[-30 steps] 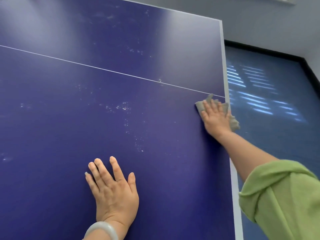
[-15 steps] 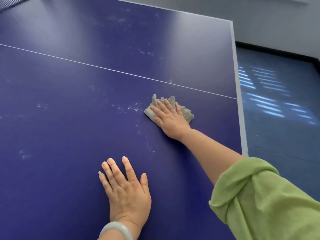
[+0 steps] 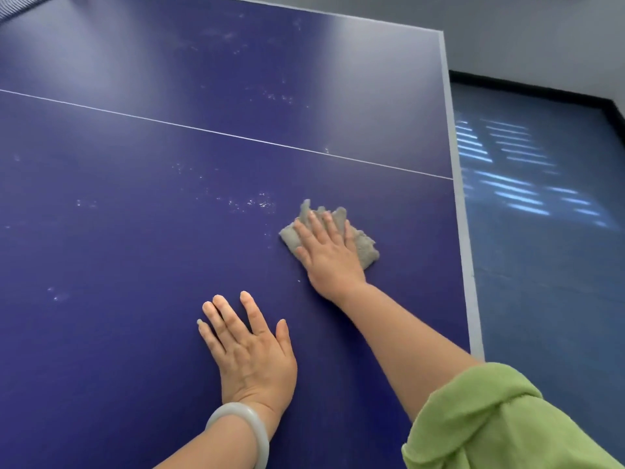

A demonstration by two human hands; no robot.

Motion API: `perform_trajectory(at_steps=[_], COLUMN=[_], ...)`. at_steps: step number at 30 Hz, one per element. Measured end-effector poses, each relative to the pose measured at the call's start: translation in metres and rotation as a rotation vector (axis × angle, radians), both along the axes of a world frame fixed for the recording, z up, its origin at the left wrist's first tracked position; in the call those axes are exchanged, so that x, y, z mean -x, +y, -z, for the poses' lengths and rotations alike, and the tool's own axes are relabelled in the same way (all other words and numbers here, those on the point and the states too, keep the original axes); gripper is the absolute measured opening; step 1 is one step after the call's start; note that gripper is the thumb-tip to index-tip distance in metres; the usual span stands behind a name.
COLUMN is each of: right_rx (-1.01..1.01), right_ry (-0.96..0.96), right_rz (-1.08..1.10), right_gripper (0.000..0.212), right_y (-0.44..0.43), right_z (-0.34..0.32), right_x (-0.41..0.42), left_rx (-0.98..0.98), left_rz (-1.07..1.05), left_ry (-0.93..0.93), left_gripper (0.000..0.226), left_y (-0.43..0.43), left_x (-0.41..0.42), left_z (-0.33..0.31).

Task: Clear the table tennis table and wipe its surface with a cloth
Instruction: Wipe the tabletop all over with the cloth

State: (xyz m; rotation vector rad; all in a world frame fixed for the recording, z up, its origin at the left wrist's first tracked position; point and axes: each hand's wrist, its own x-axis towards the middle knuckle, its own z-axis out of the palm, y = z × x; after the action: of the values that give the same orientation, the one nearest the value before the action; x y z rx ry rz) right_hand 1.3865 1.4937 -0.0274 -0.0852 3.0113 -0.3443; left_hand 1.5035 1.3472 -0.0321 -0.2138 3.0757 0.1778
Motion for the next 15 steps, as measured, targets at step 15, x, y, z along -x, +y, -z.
perform_trajectory(at_steps=[15], right_rx=[-0.086], right_ry=[0.055], right_rz=[0.493], right_gripper=[0.058], right_y=[0.008], right_z=[0.004], right_x=[-0.057], left_rx=[0.048], left_rz=[-0.018], left_ry=[-0.034], left_gripper=[0.069], left_y=[0.002], left_x=[0.0], left_z=[0.002])
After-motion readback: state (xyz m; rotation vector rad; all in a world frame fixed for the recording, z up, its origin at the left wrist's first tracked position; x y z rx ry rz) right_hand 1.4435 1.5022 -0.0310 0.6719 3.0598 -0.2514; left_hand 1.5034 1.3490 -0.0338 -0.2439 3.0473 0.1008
